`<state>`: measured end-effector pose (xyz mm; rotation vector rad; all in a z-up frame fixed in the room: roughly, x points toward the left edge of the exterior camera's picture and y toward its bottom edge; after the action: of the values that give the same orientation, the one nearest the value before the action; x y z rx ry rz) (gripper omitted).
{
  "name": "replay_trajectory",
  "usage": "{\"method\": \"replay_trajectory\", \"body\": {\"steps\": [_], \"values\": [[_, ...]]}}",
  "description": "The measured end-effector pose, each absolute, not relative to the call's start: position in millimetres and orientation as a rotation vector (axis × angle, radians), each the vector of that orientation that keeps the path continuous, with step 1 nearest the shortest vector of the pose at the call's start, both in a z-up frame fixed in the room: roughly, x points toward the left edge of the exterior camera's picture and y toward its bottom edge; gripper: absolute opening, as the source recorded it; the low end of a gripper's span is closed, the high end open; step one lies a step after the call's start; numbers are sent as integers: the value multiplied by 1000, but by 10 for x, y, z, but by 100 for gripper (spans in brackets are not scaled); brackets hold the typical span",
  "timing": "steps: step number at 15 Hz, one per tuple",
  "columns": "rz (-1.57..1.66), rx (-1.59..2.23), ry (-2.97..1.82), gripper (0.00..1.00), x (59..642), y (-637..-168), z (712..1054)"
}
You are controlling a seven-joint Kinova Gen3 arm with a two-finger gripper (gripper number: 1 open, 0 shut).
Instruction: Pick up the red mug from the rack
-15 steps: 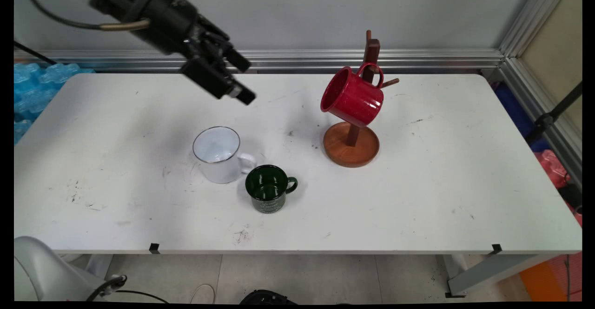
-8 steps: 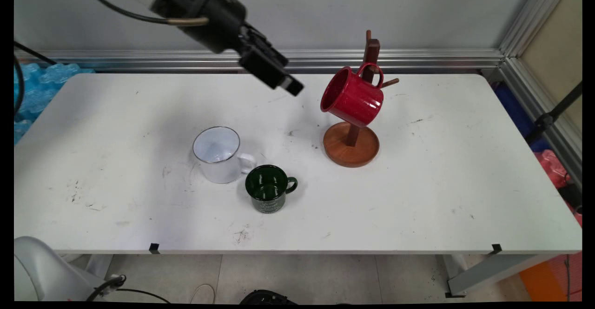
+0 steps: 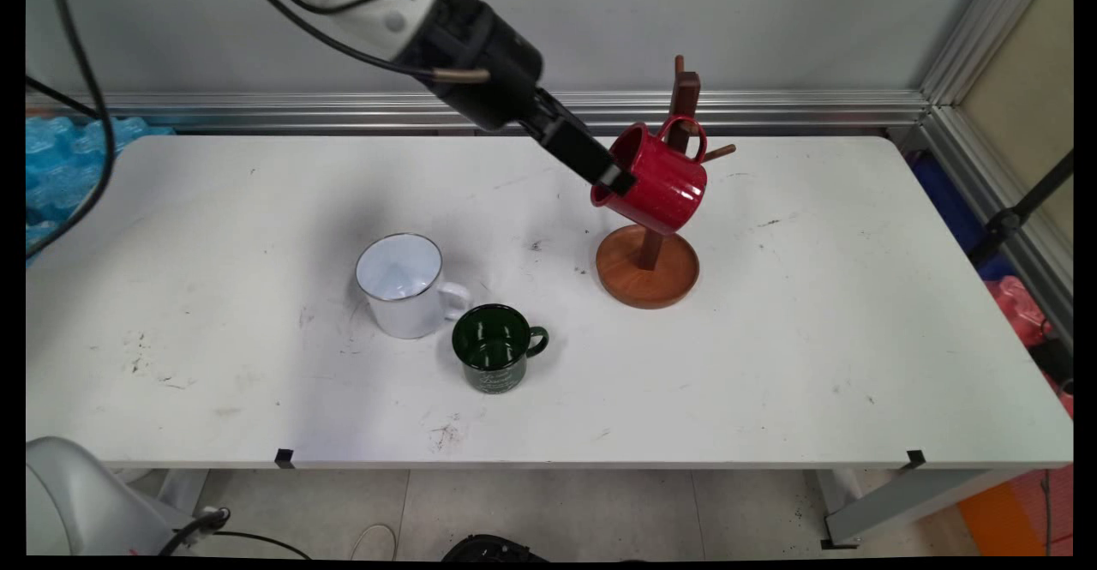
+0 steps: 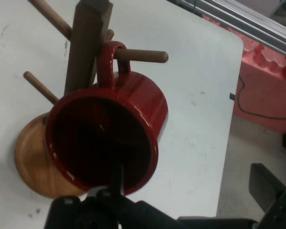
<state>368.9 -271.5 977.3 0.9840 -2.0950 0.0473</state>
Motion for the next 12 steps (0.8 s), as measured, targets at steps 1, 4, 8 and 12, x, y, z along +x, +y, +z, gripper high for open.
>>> {"method": "replay_trajectory", "body": {"steps": [1,4,8,12], "values": [[41,991,-2092,100,3640,-2750,9729],[25,1010,-2081,100,3489,-2848,9588],[11,1028,-2070,100,3336,-2940,9449],[8,1035,-2062,100,3238,-3008,9350]]}}
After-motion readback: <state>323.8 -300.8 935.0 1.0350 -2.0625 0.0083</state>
